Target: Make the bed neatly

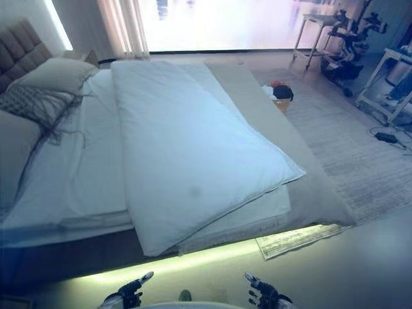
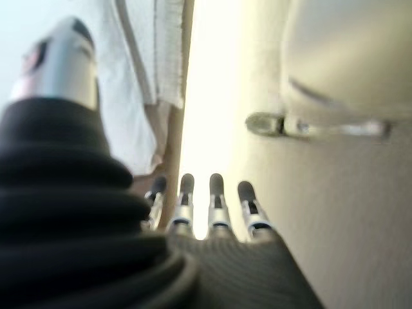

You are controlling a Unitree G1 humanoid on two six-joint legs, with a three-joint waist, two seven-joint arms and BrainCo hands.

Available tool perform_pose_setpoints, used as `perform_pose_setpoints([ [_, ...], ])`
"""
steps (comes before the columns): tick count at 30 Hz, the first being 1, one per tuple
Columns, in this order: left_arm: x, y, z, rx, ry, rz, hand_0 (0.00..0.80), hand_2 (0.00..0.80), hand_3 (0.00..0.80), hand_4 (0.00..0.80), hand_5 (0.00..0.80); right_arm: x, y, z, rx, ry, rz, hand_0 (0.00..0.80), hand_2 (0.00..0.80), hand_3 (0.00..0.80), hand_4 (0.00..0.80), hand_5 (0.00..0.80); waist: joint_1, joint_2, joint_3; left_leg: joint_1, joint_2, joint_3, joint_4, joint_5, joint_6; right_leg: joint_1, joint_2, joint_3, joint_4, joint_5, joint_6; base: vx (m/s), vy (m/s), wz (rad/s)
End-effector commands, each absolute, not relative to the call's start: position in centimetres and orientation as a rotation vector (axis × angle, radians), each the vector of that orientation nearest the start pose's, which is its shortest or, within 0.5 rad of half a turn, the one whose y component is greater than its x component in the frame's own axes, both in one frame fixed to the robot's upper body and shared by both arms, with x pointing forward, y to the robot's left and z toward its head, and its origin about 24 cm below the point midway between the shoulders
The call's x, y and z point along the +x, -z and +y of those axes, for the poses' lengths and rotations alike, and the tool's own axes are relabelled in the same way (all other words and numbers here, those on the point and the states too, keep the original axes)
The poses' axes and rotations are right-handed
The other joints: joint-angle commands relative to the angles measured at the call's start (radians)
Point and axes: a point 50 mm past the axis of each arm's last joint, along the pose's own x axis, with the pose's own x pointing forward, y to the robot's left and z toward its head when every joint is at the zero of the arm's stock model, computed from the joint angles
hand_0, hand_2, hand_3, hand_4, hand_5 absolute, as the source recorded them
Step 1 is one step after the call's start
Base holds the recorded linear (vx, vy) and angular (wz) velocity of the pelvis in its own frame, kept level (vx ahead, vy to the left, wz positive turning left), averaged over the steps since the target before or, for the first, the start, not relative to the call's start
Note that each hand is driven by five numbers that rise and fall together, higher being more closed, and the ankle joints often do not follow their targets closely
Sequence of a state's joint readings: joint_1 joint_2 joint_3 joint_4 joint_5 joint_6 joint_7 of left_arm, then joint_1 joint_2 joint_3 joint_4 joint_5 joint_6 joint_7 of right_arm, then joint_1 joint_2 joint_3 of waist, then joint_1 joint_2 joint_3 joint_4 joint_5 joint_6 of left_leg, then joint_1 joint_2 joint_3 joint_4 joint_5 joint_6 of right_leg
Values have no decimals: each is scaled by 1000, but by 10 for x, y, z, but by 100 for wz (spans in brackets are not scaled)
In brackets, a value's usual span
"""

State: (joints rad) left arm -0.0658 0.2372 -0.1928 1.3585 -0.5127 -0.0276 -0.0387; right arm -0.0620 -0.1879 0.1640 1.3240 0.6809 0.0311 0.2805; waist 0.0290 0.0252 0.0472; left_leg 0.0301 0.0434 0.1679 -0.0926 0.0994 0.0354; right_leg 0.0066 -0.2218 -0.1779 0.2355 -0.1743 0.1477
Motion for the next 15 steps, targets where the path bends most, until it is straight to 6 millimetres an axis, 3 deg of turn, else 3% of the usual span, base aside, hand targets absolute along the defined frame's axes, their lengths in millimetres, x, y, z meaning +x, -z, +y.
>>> perform_pose_setpoints([
  [1,98,161,238,-98,-282,1210,0,0,0,0,0,87,167,-207,539,231,1192,0,0,0,0,0,-21,-39,47,-8,6,23,52,-64,-53,-100,36,-18,-198,312,-11,120,-123,-2],
  [4,100,160,238,-104,-283,1206,0,0,0,0,0,88,167,-205,546,239,1191,0,0,0,0,0,-35,-51,57,18,5,20,64,-114,-52,-153,29,-9,-218,365,-2,146,-118,20],
  [9,82,167,226,-112,-268,1255,0,0,0,0,0,84,169,-200,507,197,1219,0,0,0,0,0,-40,-68,41,50,-1,-2,134,-166,-44,-86,41,-6,-235,319,-16,250,-109,63],
  [12,77,170,212,-54,-129,1281,0,0,0,0,0,90,168,-197,532,191,1187,0,0,0,0,0,-30,-73,24,80,10,-1,116,-171,-50,-37,41,-33,-265,306,-20,221,-56,8],
  [15,77,171,209,-29,-125,1283,0,0,0,0,0,104,164,-197,563,177,1131,0,0,0,0,0,-27,-67,28,83,14,-13,117,-173,-59,-32,43,-33,-252,290,-24,133,-12,1],
])
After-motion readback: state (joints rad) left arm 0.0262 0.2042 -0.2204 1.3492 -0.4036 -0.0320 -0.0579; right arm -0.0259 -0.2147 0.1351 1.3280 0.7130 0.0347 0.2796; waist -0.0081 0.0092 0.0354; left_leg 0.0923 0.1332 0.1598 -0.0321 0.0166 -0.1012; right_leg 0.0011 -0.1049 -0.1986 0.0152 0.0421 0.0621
